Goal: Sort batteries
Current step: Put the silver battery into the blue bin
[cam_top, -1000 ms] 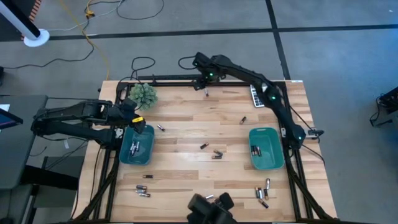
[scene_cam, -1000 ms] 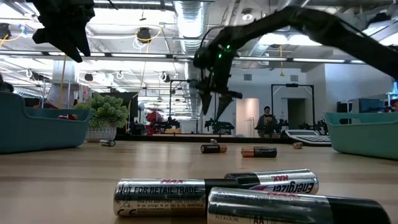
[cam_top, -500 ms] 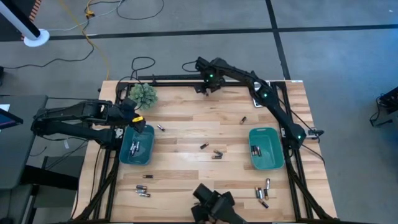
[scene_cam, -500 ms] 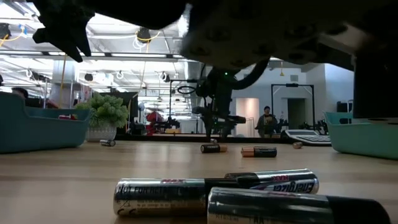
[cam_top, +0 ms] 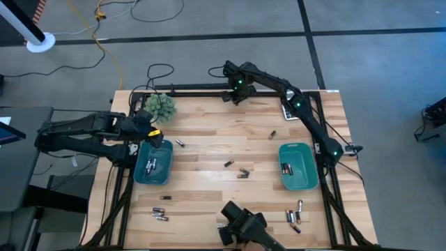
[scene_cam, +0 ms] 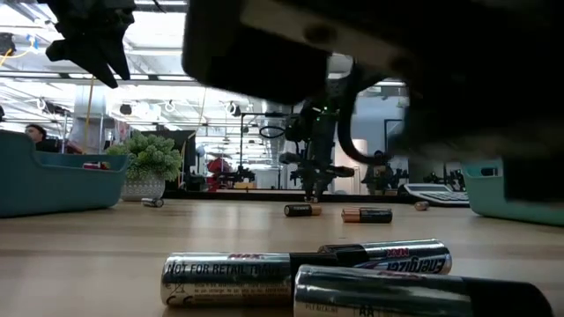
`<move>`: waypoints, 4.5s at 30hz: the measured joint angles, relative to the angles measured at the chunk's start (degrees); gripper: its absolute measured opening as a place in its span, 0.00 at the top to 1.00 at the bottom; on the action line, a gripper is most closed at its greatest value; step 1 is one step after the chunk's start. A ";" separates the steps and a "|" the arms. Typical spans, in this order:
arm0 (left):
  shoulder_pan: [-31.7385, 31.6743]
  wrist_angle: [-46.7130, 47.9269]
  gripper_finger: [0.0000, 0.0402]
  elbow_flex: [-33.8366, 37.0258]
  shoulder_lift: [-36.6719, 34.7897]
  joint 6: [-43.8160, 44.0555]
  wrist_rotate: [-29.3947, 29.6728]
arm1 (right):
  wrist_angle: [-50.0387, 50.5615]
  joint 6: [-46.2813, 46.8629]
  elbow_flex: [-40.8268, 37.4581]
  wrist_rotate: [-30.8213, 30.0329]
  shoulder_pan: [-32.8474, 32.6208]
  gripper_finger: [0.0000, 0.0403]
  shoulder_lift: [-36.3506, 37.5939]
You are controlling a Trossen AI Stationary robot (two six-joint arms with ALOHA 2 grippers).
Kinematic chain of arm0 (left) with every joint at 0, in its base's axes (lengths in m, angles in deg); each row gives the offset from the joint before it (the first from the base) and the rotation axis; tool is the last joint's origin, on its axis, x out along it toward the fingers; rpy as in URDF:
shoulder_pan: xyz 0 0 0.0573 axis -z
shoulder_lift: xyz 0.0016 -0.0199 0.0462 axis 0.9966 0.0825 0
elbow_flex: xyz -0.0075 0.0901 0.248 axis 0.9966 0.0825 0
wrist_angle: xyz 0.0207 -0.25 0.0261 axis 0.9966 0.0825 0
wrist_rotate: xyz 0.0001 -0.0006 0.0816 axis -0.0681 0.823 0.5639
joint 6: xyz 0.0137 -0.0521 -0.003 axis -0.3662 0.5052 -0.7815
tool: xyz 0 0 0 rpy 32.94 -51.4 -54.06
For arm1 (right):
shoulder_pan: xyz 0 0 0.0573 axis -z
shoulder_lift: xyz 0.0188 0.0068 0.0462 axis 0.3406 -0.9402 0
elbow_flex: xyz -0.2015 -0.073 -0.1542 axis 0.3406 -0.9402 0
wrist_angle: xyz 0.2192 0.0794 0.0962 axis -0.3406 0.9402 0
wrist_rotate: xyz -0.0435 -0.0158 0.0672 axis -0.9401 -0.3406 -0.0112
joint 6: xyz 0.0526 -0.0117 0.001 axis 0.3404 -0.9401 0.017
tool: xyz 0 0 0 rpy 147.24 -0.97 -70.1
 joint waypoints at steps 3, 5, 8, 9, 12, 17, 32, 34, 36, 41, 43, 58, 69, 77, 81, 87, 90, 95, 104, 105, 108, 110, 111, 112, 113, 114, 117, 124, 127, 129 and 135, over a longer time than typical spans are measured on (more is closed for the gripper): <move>0.00 0.06 0.57 0.00 0.01 0.57 0.01 | 1.28 -1.85 0.13 1.29 0.06 0.87 -0.67; 0.00 0.10 0.57 -0.01 0.00 0.58 0.02 | 1.90 -3.14 0.20 1.35 0.04 0.90 -1.00; 0.00 0.11 0.57 0.00 0.00 0.58 0.02 | 2.39 -5.34 0.17 1.32 0.01 0.92 -1.10; -0.01 0.13 0.57 0.00 0.02 0.59 0.01 | 2.55 -5.78 0.15 1.30 0.01 0.92 -1.10; 0.00 0.12 0.57 0.00 0.00 0.58 0.02 | 3.49 -6.54 0.36 1.18 0.06 0.92 -0.98; -0.02 0.15 0.57 0.00 0.02 0.58 0.02 | 7.61 -8.76 0.73 1.15 0.38 0.93 0.25; -0.02 0.15 0.57 0.00 0.00 0.65 -0.02 | 16.77 -13.56 0.64 -6.04 -6.56 0.92 24.28; -0.02 0.15 0.57 0.00 0.02 0.60 -0.02 | 16.76 -14.55 0.84 -6.02 -8.57 0.92 28.39; -0.02 0.15 0.57 0.00 0.00 0.60 -0.02 | 16.10 -16.30 0.81 -6.04 -10.92 0.92 31.73; -0.02 0.15 0.57 -0.01 0.01 -0.12 -0.02 | 6.78 -18.33 0.78 -5.92 -16.89 0.92 37.92; -0.02 0.15 0.57 0.00 0.00 -0.76 -0.02 | 2.47 -19.42 0.87 -4.67 -19.21 0.92 39.04; -0.01 0.21 0.57 0.00 0.01 -3.98 -0.04 | -14.82 -21.36 0.74 1.03 -34.74 0.93 21.84; -0.02 0.41 0.57 0.00 0.00 -2.50 -0.04 | -49.46 -24.12 0.76 4.16 -39.69 0.93 6.29; -0.02 0.61 0.57 0.00 0.00 -0.08 -0.04 | -61.24 -23.98 0.85 4.25 -41.13 0.93 -0.80; -0.02 0.62 0.57 0.00 0.00 0.12 -0.04 | -65.35 -23.24 0.85 4.23 -41.11 0.93 -3.72; -0.02 0.61 0.57 0.00 0.00 0.38 -0.04 | -67.42 -22.67 0.85 4.18 -40.57 0.93 -6.00; -0.02 0.61 0.57 -0.01 0.00 0.38 -0.04 | -65.97 -21.28 0.79 4.18 -40.22 0.93 -6.39; -0.02 0.62 0.57 0.00 0.00 0.37 -0.04 | -65.33 -22.41 0.85 4.12 -39.81 0.92 -6.28; -0.02 0.63 0.57 0.00 0.00 0.56 -0.04 | -57.76 -22.78 0.85 4.00 -39.40 0.89 -6.28; -0.02 0.61 0.57 -0.02 0.00 0.56 -0.04 | -57.83 -22.78 0.85 4.01 -39.29 0.89 -6.28; -0.01 0.62 0.57 -0.01 0.00 0.56 -0.04 | -57.89 -22.64 0.85 3.97 -39.14 0.89 -6.28; -0.01 0.63 0.57 -0.01 0.00 0.52 -0.04 | -57.86 -22.60 0.85 3.97 -39.14 0.89 -6.28; -0.02 0.63 0.57 -0.01 0.00 0.42 -0.04 | -57.84 -22.62 0.85 3.97 -39.14 0.89 -6.28; -0.02 0.63 0.57 -0.02 0.00 0.40 -0.04 | -57.84 -22.63 0.85 3.97 -39.14 0.89 -6.28; -0.02 0.63 0.57 -0.02 0.00 0.39 -0.03 | -57.84 -22.63 0.85 3.97 -39.14 0.89 -6.28; -0.02 0.63 0.57 0.00 0.00 0.38 -0.02 | -57.86 -22.60 0.85 3.97 -39.14 0.89 -6.28; -0.02 0.66 0.57 0.00 0.00 0.36 -0.02 | -58.20 -22.60 0.85 3.97 -39.14 0.87 -6.28; -0.01 1.00 0.57 0.00 0.00 0.34 -0.02 | -58.56 -22.56 0.85 3.94 -39.14 0.76 -6.28; -0.02 1.64 0.57 0.00 0.00 -0.20 -0.04 | -58.70 -22.56 0.85 3.94 -39.14 0.69 -6.28; -0.02 1.80 0.57 0.00 0.00 -1.30 -0.14 | -58.42 -22.56 0.85 3.94 -39.14 0.65 -6.01; -0.02 1.84 0.57 -0.02 0.00 -4.48 -0.45 | -55.01 -22.64 0.83 3.94 -38.78 0.57 -1.48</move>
